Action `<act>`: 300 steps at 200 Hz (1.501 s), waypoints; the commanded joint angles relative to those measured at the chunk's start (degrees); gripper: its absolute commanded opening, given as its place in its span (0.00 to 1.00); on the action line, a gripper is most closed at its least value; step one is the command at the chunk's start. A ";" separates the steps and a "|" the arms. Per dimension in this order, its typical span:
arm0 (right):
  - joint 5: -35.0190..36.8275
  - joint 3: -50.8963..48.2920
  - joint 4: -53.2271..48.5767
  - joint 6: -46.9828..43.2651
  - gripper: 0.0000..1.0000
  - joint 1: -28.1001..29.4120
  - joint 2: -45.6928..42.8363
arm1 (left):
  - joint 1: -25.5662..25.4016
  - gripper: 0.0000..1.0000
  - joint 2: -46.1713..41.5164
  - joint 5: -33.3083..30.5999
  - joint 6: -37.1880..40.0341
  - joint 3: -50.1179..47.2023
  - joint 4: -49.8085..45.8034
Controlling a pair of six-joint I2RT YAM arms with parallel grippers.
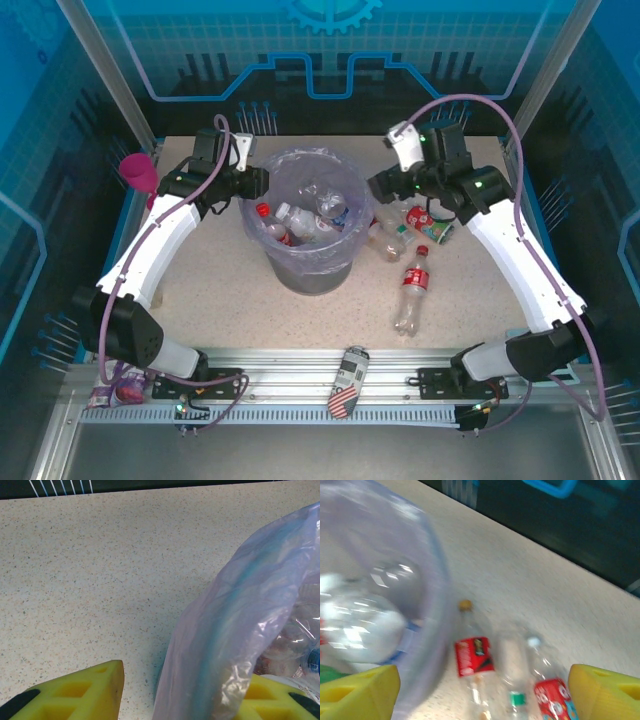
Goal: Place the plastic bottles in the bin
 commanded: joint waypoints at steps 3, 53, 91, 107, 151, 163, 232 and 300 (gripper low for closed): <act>-0.20 -5.75 3.14 -1.31 0.87 -7.36 0.57 | -0.20 0.46 4.79 -3.05 1.51 -4.28 -6.94; -4.50 -8.53 5.50 -5.17 0.87 -17.36 11.25 | -0.20 0.46 4.91 -3.32 1.56 -4.24 -7.00; -10.20 -7.78 5.55 -4.92 0.79 -17.09 18.06 | -0.14 0.46 5.30 -3.40 1.60 -4.25 -7.07; -13.22 -8.21 8.04 -4.41 0.76 -15.62 20.13 | -0.18 0.46 5.61 -3.32 1.54 -4.26 -7.07; -13.40 -3.93 7.54 -2.63 0.73 -12.45 29.04 | -0.19 0.46 5.34 -3.62 1.69 -4.28 -7.16; -13.60 -3.22 7.70 -2.30 0.71 -11.74 30.49 | -0.18 0.46 5.31 -3.62 1.69 -4.28 -7.18; -13.55 -0.93 7.90 -1.66 0.70 -10.22 36.56 | -0.21 0.46 5.38 -3.48 1.82 -4.27 -7.30; -12.43 0.47 7.67 -1.57 0.73 -9.66 40.34 | -0.21 0.46 5.46 -3.74 1.87 -4.26 -7.25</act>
